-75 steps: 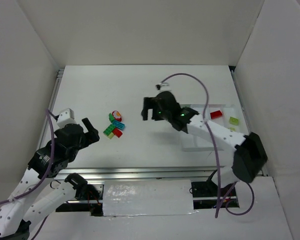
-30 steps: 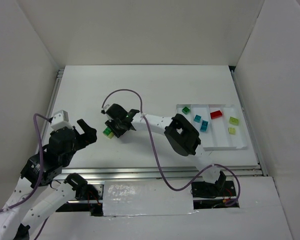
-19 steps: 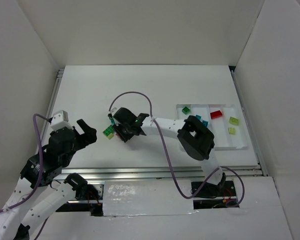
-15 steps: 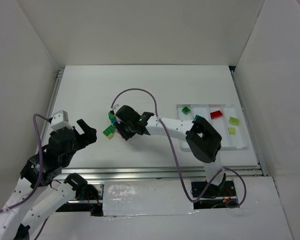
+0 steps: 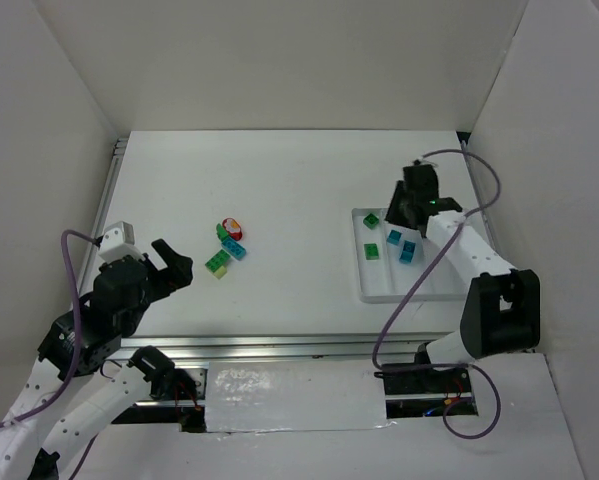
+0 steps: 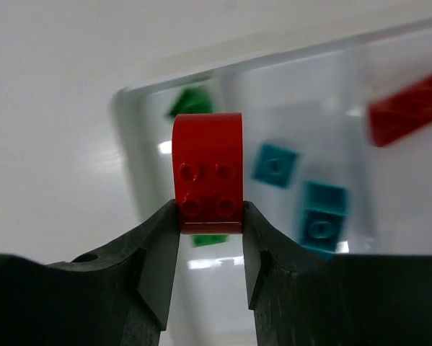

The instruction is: Sort the legos into containers by color

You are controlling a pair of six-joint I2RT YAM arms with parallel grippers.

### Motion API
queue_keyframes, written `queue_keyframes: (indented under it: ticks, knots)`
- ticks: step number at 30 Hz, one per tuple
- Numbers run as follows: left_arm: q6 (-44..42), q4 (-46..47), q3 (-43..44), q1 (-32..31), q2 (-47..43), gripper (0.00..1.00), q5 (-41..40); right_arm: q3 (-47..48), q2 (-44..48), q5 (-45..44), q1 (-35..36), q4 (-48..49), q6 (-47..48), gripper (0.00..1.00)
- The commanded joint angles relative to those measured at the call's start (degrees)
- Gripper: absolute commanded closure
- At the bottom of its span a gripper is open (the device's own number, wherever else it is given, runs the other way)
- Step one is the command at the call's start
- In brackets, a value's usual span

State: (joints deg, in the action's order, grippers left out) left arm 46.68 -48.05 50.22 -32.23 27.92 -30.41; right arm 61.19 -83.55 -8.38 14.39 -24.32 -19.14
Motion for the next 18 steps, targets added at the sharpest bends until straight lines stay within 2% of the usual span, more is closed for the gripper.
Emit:
queue_keyframes:
  ticks: [1,2,4,9,12,18]
  knots:
    - [-0.71,2.44,-0.38,-0.29,-0.06,0.01,0.53,-1.95,1.38,1.52,-10.75,-1.17,-7.74,1.00]
    - [-0.62,2.26,-0.38,-0.38,-0.15,0.00,0.36,-1.86,0.76,1.70,-10.79,-0.91,-9.15,1.00]
    - [-0.27,1.56,-0.12,-0.73,-0.50,0.01,-0.08,-1.78,-0.56,1.53,-15.87,-0.56,-11.27,1.00]
    - [-0.09,2.00,-0.73,-1.70,-2.35,0.01,-0.61,-5.28,1.01,-3.57,-20.79,0.23,-15.83,1.00]
    - [-0.36,1.82,-0.38,-1.61,-2.00,0.01,-0.17,-8.71,1.81,-5.32,-22.39,1.90,-17.25,1.00]
    - [-1.32,2.53,-0.65,-1.78,-2.87,0.01,0.88,-7.40,-2.58,-8.31,-23.18,0.76,-18.13,0.97]
